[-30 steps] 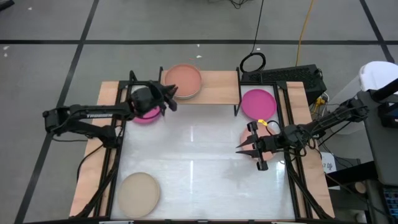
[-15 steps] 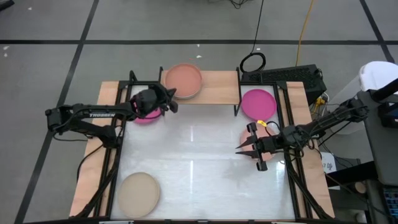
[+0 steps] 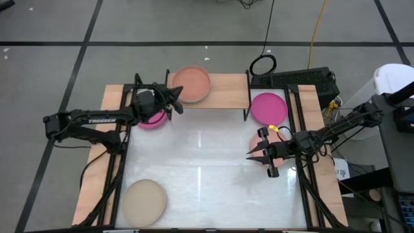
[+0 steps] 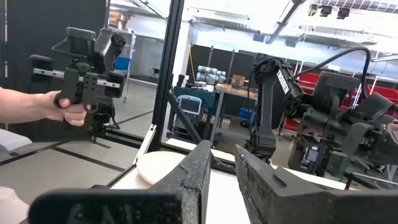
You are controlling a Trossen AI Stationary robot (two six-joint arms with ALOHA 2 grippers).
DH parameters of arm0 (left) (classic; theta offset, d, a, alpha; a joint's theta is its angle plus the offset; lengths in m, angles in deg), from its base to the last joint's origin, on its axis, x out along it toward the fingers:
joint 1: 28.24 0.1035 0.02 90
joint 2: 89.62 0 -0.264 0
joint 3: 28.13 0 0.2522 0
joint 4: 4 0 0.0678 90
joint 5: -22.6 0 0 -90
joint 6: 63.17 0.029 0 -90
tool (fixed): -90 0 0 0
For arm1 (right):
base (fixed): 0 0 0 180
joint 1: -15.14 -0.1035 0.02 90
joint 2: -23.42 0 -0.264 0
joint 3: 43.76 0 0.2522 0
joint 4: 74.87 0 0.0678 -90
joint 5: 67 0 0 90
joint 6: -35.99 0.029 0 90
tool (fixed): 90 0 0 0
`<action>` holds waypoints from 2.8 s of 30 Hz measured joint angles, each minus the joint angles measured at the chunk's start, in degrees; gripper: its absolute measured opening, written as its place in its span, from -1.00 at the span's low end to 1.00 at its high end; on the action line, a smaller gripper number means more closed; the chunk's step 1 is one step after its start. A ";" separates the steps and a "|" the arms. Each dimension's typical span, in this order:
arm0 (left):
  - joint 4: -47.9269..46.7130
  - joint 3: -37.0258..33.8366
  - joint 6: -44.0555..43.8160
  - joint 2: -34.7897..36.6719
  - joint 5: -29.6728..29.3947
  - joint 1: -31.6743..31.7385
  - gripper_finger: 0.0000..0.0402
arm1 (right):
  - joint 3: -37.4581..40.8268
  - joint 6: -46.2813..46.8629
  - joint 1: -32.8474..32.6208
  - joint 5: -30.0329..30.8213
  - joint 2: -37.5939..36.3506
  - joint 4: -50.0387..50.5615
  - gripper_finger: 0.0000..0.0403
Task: Place and stack plates onto a shelf
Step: Put the light brown plate on the shelf
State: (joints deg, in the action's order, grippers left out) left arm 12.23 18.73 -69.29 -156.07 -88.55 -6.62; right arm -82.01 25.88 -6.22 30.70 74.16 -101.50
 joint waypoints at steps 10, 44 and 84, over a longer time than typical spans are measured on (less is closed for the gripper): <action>-1.57 0.00 -0.20 0.15 1.11 1.39 -0.98 | 0.00 0.00 0.00 0.00 0.00 -0.17 -0.72; -37.00 3.79 -0.05 28.88 7.49 -18.59 -0.98 | -16.81 18.07 0.96 16.41 1.58 46.69 -0.72; -14.89 -16.68 -2.97 29.80 -7.65 -40.93 -0.99 | -24.02 45.24 4.85 -3.21 20.02 83.48 -0.39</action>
State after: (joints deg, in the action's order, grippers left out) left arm -2.66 2.05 -72.26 -126.28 -96.20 -47.55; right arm -106.03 71.13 -1.37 27.49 94.18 -18.02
